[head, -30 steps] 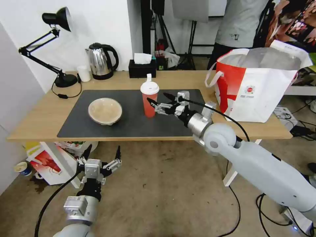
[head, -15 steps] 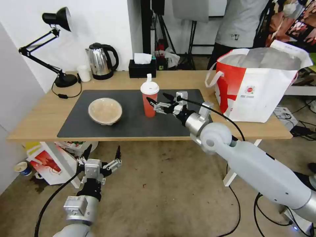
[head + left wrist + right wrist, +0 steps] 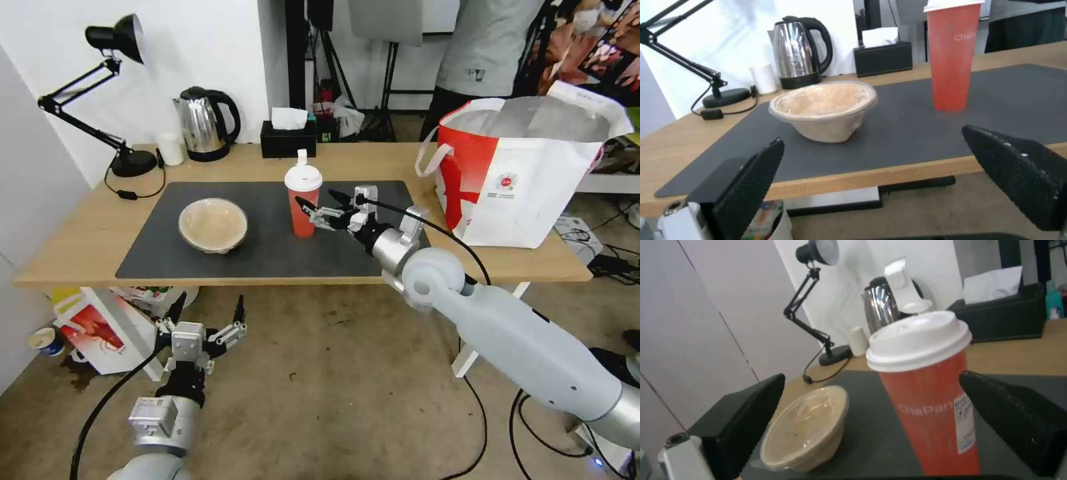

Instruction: Pick up the trash from the table and place it into the takeout bag.

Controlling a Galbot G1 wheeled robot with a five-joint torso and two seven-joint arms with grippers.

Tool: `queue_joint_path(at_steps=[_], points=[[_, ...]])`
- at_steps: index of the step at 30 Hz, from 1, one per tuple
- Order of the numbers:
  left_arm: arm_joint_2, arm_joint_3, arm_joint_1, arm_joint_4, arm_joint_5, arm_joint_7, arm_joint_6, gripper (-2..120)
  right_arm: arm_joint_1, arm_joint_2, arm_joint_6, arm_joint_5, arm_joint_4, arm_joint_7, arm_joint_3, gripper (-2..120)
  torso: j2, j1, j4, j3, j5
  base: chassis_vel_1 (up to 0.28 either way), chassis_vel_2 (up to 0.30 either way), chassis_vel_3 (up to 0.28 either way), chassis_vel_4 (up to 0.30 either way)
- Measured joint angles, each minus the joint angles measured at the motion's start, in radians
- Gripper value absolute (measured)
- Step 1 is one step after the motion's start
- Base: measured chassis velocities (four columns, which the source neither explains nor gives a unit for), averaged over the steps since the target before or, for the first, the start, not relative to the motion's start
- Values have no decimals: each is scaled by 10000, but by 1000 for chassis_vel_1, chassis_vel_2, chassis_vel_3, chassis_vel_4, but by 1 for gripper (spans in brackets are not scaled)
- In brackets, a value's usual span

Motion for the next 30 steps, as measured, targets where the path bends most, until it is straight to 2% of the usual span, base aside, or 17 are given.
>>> queue_joint_path(at_steps=[12, 14, 24, 30], points=[[0, 0, 0, 0, 0, 0, 0, 100, 15, 189, 2, -2, -296, -20, -50, 100, 0, 0, 0, 1, 0, 0, 0, 0, 0], [0, 1, 0, 0, 0, 0, 0, 100, 114, 533, 9, -13, -636, -60, -124, 100, 0, 0, -1, 1, 0, 0, 0, 0, 0], [0, 0, 0, 0, 0, 0, 0, 100, 288, 853, 15, -116, -1097, -264, -281, 100, 0, 0, -1, 1, 0, 0, 0, 0, 0], [0, 0, 0, 0, 0, 0, 0, 100, 347, 1294, 20, -238, -1555, -374, -401, 100, 0, 0, 0, -1, 0, 0, 0, 0, 0]])
